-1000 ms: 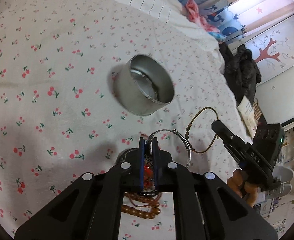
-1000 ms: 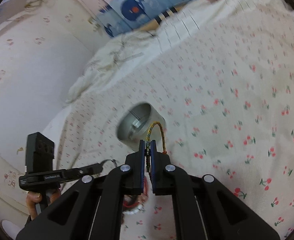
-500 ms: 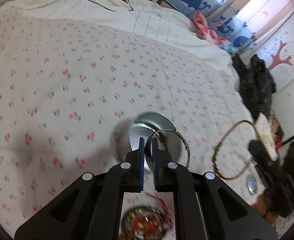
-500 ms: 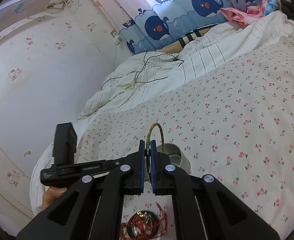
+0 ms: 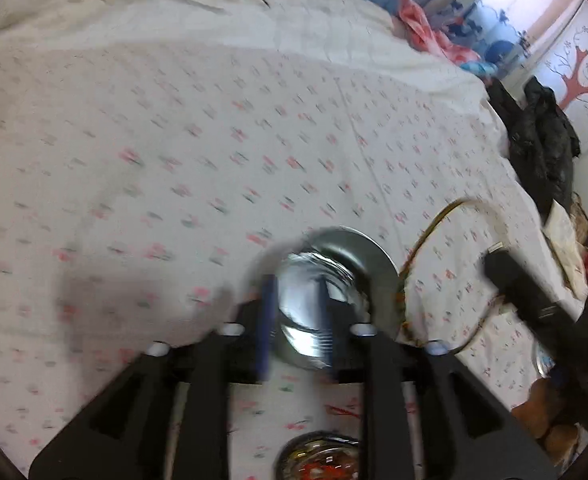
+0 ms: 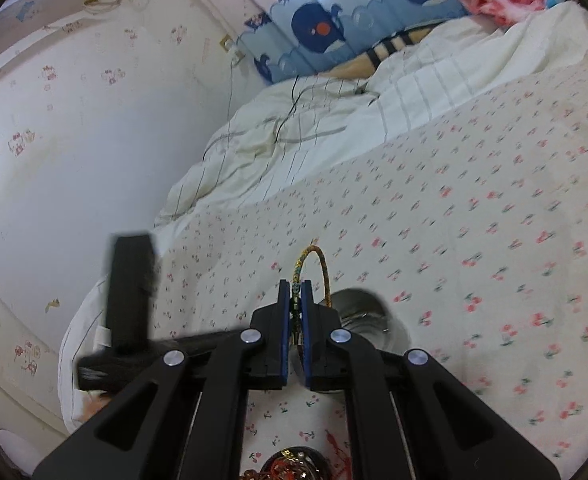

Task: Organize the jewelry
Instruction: 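Lift the gold bangle with the right gripper and carry it over the tin, then open the right gripper to drop the bangle into the silver tin, then return the right gripper to the pile and grasp a red cord, then lift the red cord with the right gripper and move it over the tin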

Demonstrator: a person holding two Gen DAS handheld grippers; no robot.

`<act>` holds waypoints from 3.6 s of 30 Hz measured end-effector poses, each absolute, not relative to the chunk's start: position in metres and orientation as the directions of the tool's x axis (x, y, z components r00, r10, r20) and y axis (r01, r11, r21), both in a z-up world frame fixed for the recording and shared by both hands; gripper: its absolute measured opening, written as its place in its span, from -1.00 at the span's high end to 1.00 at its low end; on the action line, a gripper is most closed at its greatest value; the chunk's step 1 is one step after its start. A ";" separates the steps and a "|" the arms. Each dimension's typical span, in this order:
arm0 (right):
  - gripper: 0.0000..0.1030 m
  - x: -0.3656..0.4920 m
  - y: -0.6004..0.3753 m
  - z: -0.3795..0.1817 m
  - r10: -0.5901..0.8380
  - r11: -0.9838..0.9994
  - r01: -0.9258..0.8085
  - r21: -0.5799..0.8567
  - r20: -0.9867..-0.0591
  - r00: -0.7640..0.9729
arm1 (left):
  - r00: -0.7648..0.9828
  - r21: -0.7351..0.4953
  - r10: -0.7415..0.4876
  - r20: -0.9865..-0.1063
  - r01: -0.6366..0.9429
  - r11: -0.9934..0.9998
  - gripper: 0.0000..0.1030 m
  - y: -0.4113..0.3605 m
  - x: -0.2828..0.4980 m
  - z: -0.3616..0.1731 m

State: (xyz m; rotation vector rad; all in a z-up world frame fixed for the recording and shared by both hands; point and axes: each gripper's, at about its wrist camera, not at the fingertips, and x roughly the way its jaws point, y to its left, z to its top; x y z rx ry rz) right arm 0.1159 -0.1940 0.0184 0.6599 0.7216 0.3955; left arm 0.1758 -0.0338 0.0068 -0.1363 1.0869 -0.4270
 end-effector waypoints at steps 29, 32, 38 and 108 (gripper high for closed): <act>0.07 0.074 -0.181 -0.018 0.313 0.931 0.000 0.366 -0.797 0.516 | 0.257 -0.355 -0.420 -0.870 0.265 0.897 -0.31 0.024 0.098 -0.032; 0.07 0.065 -0.179 -0.029 0.322 0.935 -0.026 0.352 -0.821 0.471 | 0.227 -0.376 -0.435 -0.871 0.260 0.889 -0.31 0.022 0.095 -0.039; 0.10 0.058 -0.178 -0.042 0.493 0.855 -0.060 0.515 -0.773 0.398 | 0.199 -0.425 -0.474 -0.858 0.244 0.872 -0.31 0.019 0.090 -0.043; 0.55 0.059 -0.182 -0.069 0.478 0.833 0.055 0.550 -0.767 0.428 | 0.177 -0.355 -0.459 -0.871 0.422 0.834 0.88 -0.020 0.075 -0.035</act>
